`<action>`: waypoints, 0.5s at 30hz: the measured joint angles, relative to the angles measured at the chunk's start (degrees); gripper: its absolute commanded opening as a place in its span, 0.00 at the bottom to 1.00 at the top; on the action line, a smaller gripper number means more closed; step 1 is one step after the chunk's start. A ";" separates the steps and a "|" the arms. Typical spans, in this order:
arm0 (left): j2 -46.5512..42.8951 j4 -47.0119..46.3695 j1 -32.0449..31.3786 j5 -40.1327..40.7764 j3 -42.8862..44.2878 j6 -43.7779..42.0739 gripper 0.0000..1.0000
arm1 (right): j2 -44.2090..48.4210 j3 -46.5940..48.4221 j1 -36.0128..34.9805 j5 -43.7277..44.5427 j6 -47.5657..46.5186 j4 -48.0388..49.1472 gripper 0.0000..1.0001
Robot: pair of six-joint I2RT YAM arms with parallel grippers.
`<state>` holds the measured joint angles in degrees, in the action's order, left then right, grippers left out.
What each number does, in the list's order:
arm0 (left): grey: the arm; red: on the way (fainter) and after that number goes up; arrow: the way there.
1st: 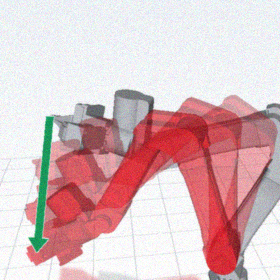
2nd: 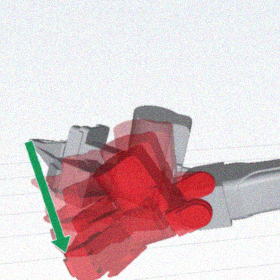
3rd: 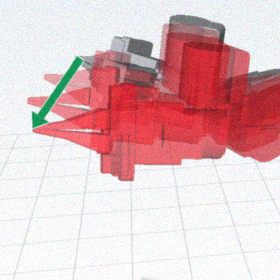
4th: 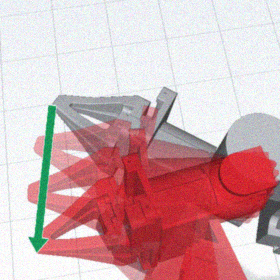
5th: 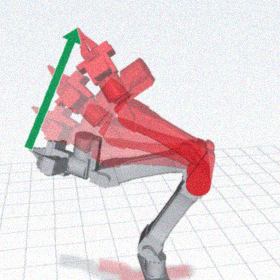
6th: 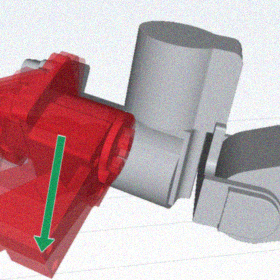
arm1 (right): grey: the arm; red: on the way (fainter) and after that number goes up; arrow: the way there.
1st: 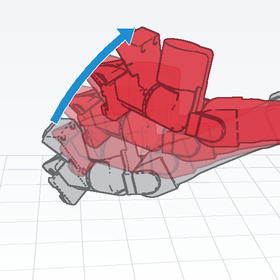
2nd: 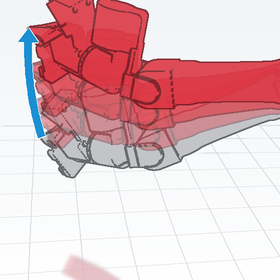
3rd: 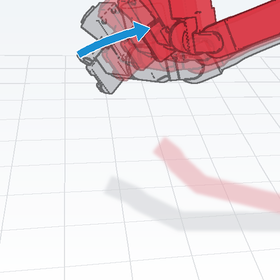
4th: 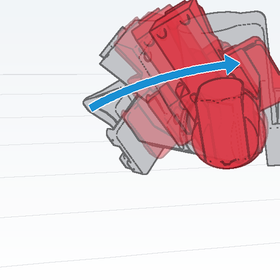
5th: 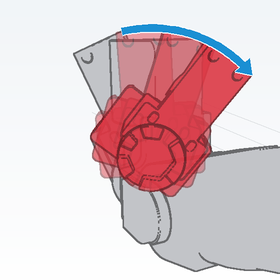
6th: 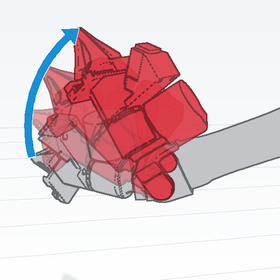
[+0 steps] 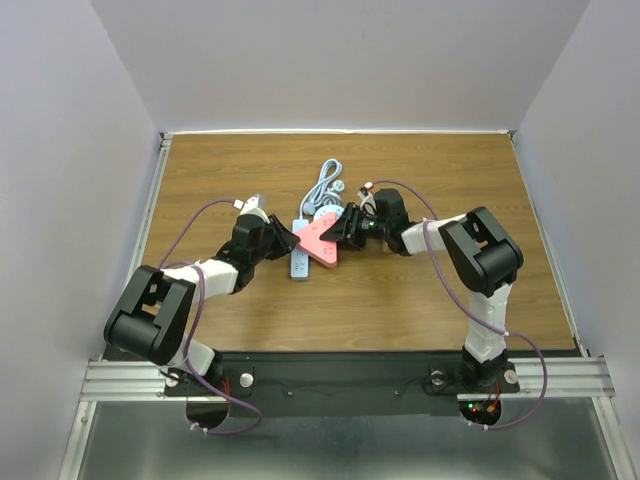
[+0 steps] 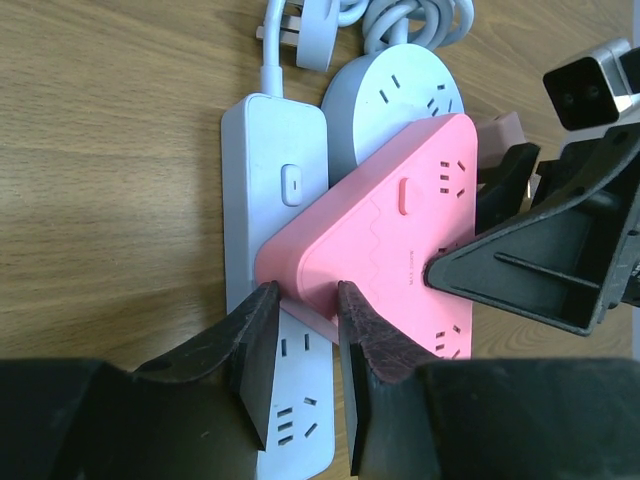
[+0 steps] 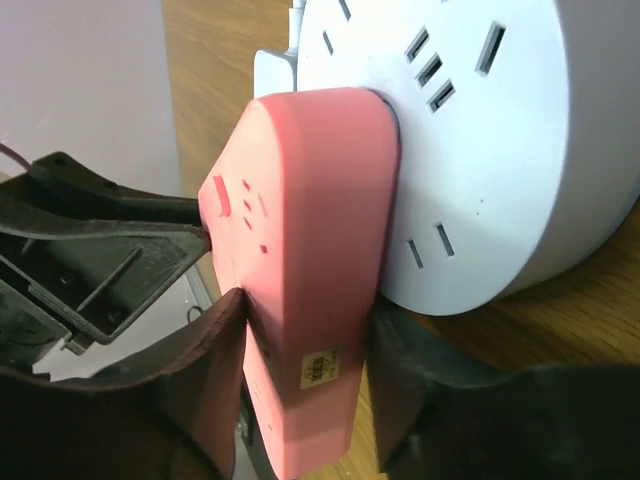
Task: Insert the plug
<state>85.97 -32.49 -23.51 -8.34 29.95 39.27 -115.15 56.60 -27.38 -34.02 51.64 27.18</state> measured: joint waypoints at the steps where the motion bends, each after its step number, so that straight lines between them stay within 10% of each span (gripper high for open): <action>1: -0.31 0.22 0.00 0.13 0.04 -0.07 0.42 | 0.00 0.55 -0.02 -0.39 -0.07 -0.48 0.36; 15: -13.70 23.96 -1.16 7.50 6.32 -5.20 0.82 | -2.43 6.49 -1.40 -0.96 0.00 -4.37 0.22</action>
<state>72.27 -8.54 -24.67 -0.84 36.27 34.06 -117.58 63.09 -28.77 -34.98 51.64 22.81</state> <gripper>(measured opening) 0.810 0.513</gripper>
